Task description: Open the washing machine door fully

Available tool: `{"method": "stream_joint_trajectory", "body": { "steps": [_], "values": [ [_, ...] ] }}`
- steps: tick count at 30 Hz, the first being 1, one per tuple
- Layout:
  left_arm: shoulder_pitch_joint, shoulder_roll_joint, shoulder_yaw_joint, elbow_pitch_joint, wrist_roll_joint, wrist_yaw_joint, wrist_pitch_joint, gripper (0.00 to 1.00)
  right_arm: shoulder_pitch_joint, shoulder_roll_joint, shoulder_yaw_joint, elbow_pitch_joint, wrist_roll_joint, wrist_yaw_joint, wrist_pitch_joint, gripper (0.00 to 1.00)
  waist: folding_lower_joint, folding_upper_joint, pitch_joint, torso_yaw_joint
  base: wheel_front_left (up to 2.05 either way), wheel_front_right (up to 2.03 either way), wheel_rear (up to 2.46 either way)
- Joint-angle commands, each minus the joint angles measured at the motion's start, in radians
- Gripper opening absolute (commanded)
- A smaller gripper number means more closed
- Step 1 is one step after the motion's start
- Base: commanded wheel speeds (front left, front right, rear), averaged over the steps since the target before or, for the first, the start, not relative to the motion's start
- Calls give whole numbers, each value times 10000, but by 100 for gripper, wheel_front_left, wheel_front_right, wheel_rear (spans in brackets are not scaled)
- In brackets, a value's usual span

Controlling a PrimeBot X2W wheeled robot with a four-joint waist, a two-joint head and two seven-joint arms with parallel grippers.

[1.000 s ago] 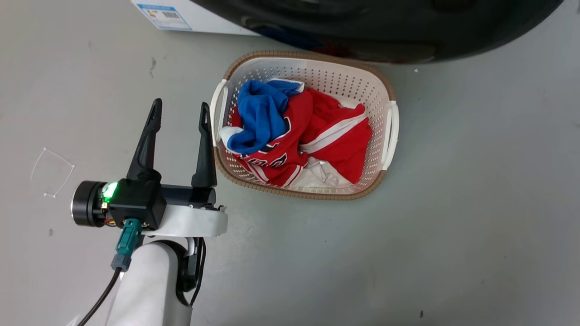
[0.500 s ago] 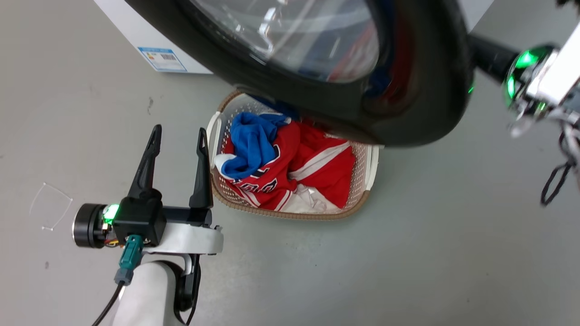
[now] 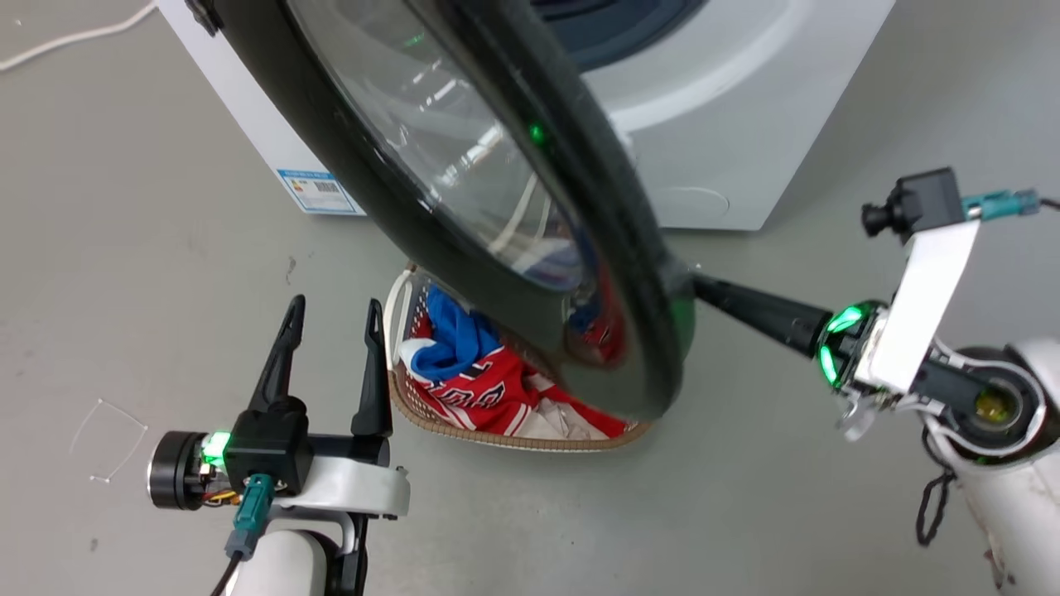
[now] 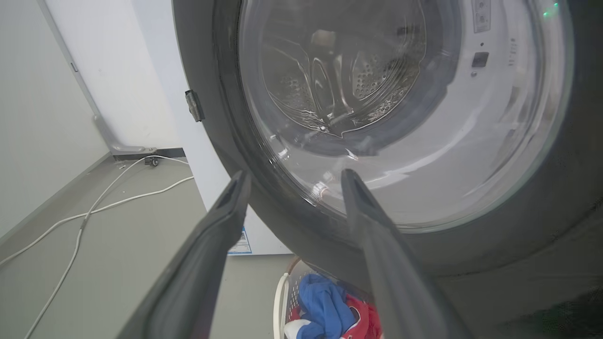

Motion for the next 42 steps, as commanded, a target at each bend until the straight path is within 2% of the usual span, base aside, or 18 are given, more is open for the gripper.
{"method": "stream_joint_trajectory", "body": {
  "steps": [1, 11, 25, 35, 42],
  "values": [
    [88, 2, -8, 12, -14, 24, -28, 100, 202, 95, 109, -128, 42, 4, 22, 0, 1, 0, -188, 35, 0, 0, 0],
    [415, -5, -157, 48, -44, 91, -28, 100, 1228, 561, 931, -810, 173, 4, 68, 0, 1, 0, -714, 205, 0, 0, 0],
    [876, -9, -245, 183, -49, 112, -28, 100, 1653, 1127, 1848, -467, 158, 4, 178, 0, 1, 0, -1305, 288, 0, 0, 0],
    [1399, 3, -220, 318, 44, 65, -28, 100, 2970, 814, 1296, -517, 320, 4, -732, 0, 1, 0, -2076, 112, 0, 0, 0],
    [1721, 34, -222, 346, 69, 68, -28, 100, 3925, 879, 73, -1027, -43, 4, -2621, 0, 1, 0, -2603, 13, 0, 0, 0]
  ]
}}
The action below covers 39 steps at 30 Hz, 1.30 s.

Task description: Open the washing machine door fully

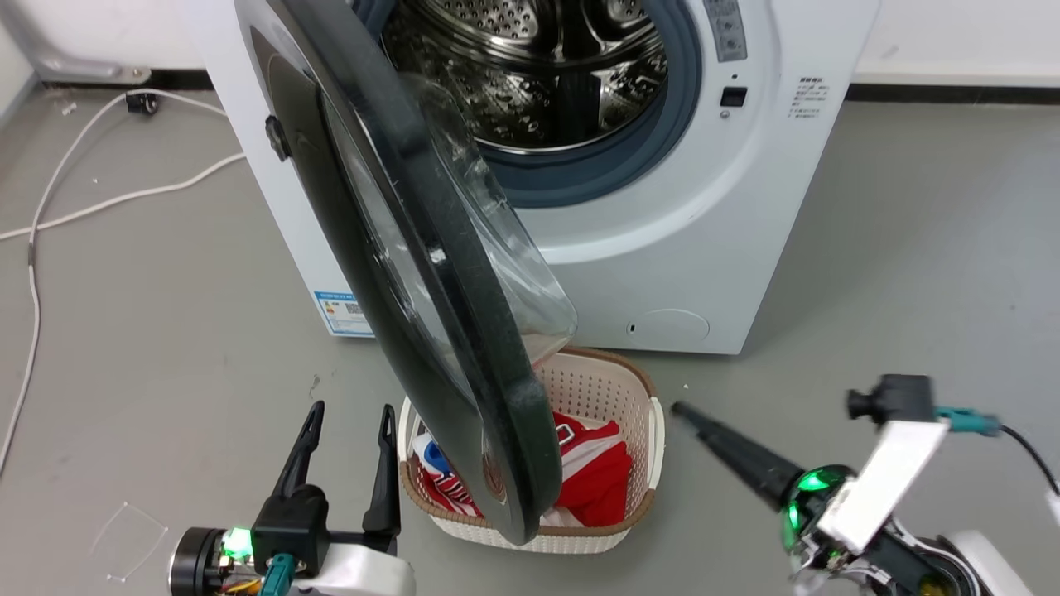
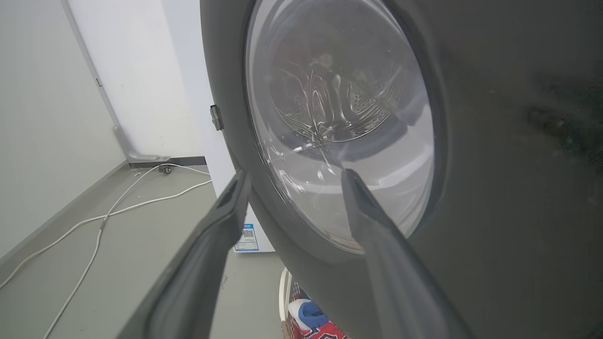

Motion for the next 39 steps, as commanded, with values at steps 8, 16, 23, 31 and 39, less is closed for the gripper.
{"method": "stream_joint_trajectory", "body": {
  "steps": [8, 16, 23, 31, 39],
  "values": [
    [406, 58, 2, -63, 67, 30, -28, 100, 776, 417, -1411, -197, -1903, 4, -3598, 0, 1, 0, -441, -183, 0, 0, 0],
    [603, 48, -14, -104, 28, 79, -28, 100, 1280, 380, -2330, 258, -5702, 4, -6868, 0, 1, 0, -637, -266, 0, 0, 0],
    [630, 42, -3, -143, 6, 95, -28, 100, 1820, 1358, -3530, -939, -11276, 3, -6929, 0, 1, 0, -677, -329, 0, 0, 0],
    [630, 36, -7, -134, 2, 80, -28, 100, 2602, 2002, -3314, -1806, -15556, 1, -6934, 0, 1, 0, -686, -363, 0, 0, 0],
    [598, 27, -53, -173, -3, 71, -28, 100, 3402, 2481, -3888, -1362, -15717, 0, -6936, 0, 1, 0, -716, -288, 0, 0, 0]
  ]
}}
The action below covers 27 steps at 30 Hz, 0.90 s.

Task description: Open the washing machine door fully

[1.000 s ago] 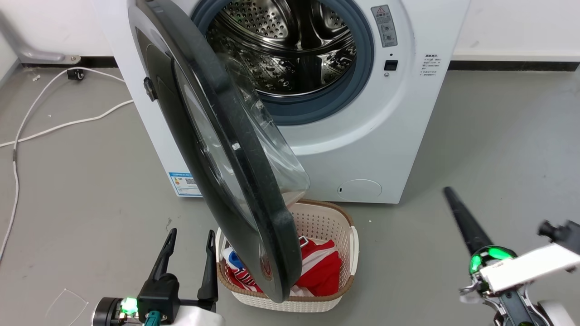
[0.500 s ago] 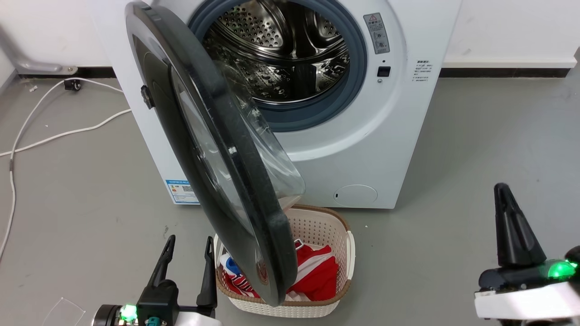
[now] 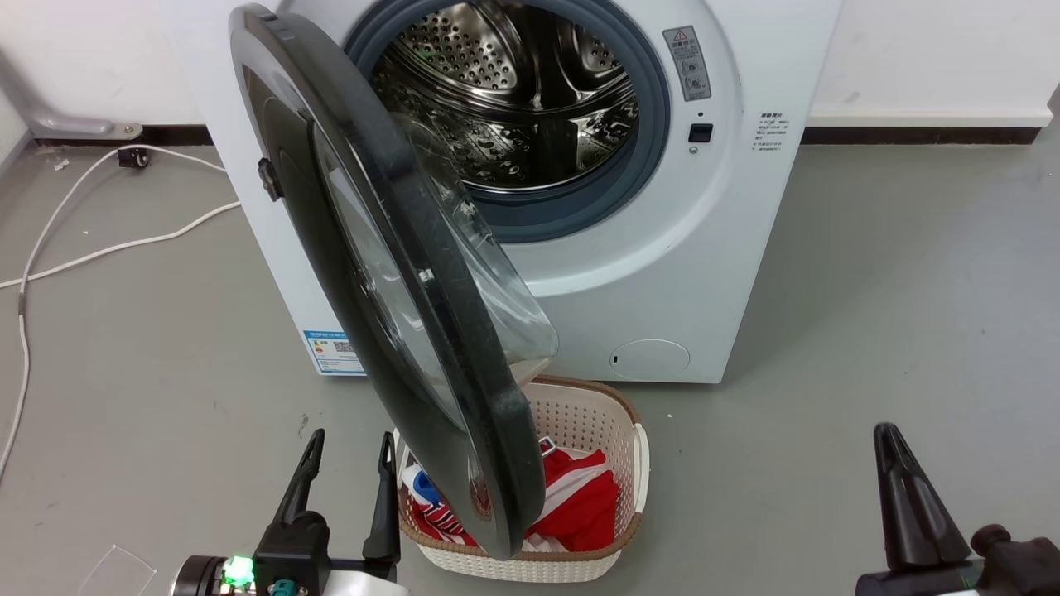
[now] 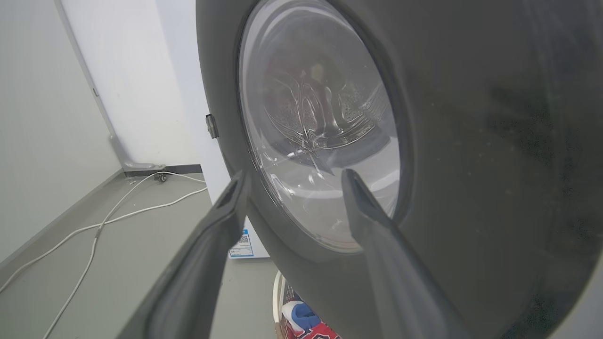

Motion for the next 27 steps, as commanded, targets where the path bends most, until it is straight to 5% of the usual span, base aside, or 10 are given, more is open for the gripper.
{"method": "stream_joint_trajectory", "body": {
  "steps": [1, 2, 3, 4, 22, 24, 27],
  "values": [
    [9, 9, 7, -39, 0, -20, -28, 100, 120, 47, -49, 36, 72, -3, -18, 0, 0, -1, -6, 12, 0, 0, 0],
    [12, 8, 13, -53, -2, -13, -28, 100, 194, 58, -79, 110, 269, -3, -19, 11, 0, -1, -11, 17, 0, 0, 0],
    [16, 7, 18, -61, -5, -3, -28, 100, 263, 59, -116, 213, 395, -3, -19, 45, 0, -1, -15, 19, 0, 0, 0],
    [20, 6, 24, -69, -7, 3, -28, 100, 277, 59, -151, 270, 548, -3, -20, 97, 0, -1, -21, 18, 0, 0, 0],
    [96, -8, 103, -104, -66, 86, -27, 100, 360, 55, -484, 654, 1030, -3, -20, 100, 0, -1, -105, 24, 0, 0, 0],
    [121, -10, 143, -103, -121, 107, -27, 0, 343, 55, -474, 676, 1026, -3, -20, 100, 0, -1, -108, 35, 0, 0, 0],
    [142, -15, 153, -58, -158, 86, -27, 0, 339, 55, -440, 695, 984, -3, -20, 100, 0, -1, -115, 44, 0, 0, 0]
  ]
}}
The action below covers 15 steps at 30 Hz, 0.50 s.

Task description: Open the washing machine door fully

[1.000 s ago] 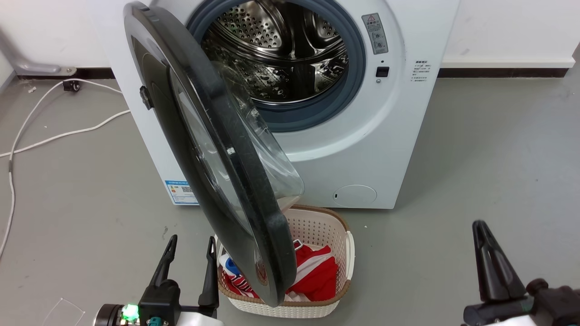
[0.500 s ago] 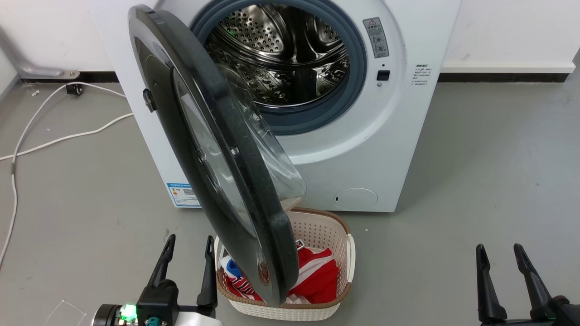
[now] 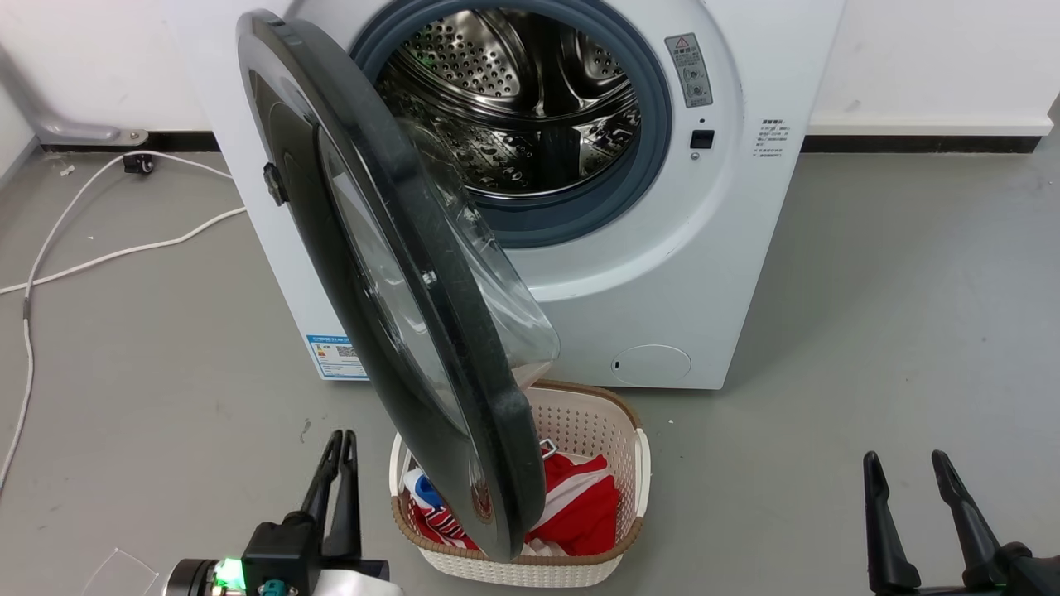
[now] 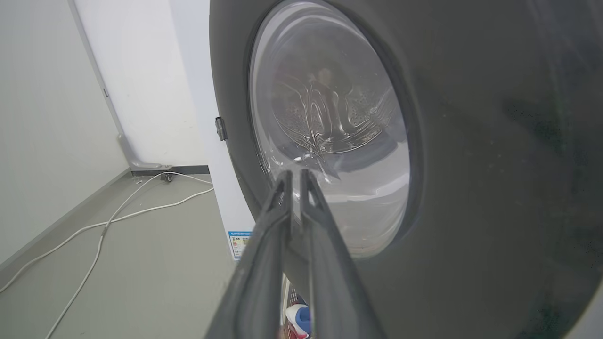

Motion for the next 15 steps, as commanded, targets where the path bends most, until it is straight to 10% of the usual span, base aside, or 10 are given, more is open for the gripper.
{"method": "stream_joint_trajectory", "body": {
  "steps": [1, 15],
  "values": [
    [111, 1, 31, 0, -45, 44, -27, 0, 36, 27, 7, 15, -50, -3, -21, 100, 0, -1, 0, 0, 0, 0, 0],
    [-1453, 268, 716, -1672, 150, -28, -26, 0, -66, 27, 99, 21, -28, -3, -21, 100, 0, -1, 62, 118, 0, 0, 0]
  ]
}}
